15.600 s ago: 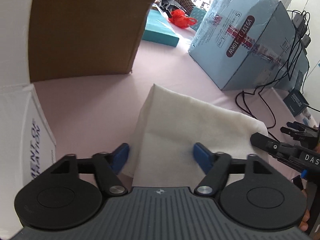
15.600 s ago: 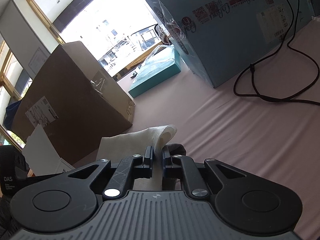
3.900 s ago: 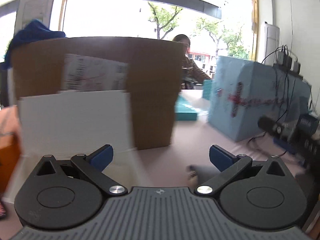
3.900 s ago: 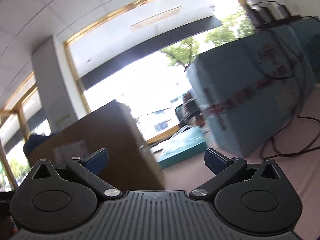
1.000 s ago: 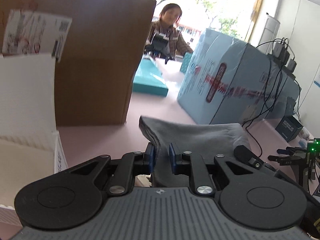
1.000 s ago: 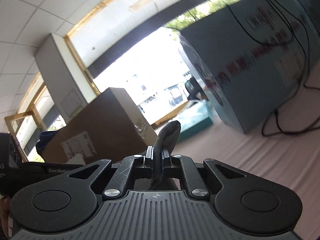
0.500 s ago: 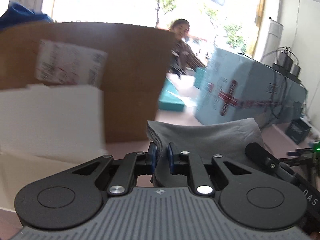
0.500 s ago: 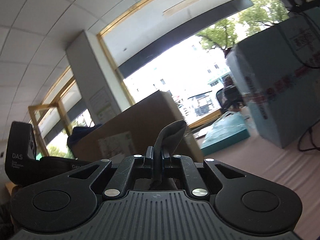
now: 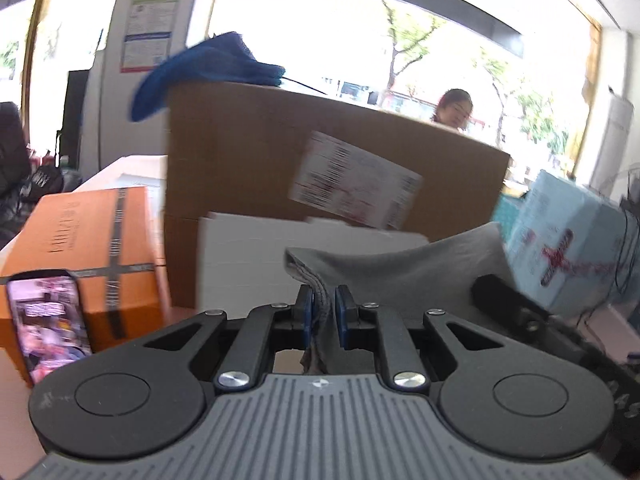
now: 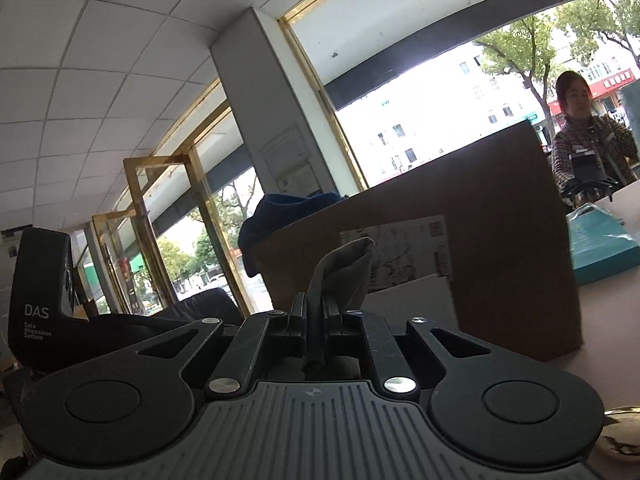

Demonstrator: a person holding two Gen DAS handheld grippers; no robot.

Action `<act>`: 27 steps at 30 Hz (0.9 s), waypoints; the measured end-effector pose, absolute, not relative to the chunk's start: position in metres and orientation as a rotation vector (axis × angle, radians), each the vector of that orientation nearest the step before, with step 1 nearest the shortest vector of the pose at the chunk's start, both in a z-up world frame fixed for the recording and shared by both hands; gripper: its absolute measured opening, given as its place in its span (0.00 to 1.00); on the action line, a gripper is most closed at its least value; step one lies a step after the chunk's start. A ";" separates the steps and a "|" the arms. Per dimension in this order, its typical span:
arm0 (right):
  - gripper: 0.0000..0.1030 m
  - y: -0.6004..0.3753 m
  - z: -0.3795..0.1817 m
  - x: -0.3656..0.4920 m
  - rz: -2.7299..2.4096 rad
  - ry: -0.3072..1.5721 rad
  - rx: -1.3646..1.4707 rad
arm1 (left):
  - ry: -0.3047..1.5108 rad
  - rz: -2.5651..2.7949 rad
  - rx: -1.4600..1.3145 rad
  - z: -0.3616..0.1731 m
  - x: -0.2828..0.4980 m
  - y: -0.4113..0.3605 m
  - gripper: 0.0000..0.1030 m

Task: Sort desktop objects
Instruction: 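Lift the grey cloth with both grippers and carry it toward the white box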

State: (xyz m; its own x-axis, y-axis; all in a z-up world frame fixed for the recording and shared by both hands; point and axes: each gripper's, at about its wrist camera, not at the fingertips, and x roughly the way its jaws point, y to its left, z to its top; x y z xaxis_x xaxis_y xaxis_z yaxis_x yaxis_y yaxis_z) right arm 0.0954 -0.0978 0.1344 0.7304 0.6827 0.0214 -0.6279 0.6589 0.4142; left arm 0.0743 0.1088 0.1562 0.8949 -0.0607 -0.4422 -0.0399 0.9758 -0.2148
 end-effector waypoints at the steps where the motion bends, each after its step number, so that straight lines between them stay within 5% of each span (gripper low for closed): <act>1: 0.07 -0.086 0.136 0.098 0.755 0.150 0.425 | 0.471 -0.013 -0.232 0.159 0.074 0.120 0.11; 9: 0.07 -0.057 0.129 0.103 0.759 0.223 0.472 | 0.522 0.007 -0.246 0.161 0.075 0.174 0.11; 27: 0.07 -0.077 0.098 0.122 0.560 0.587 0.400 | 0.786 -0.042 -0.095 0.108 0.118 0.123 0.11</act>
State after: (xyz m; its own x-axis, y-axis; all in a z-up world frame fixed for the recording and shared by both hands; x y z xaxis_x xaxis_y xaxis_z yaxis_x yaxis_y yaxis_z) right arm 0.1224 -0.0775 0.0984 0.6926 0.5962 -0.4060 -0.3770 0.7791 0.5009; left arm 0.1182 0.1232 0.1080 0.7062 -0.0735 -0.7042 0.0024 0.9948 -0.1015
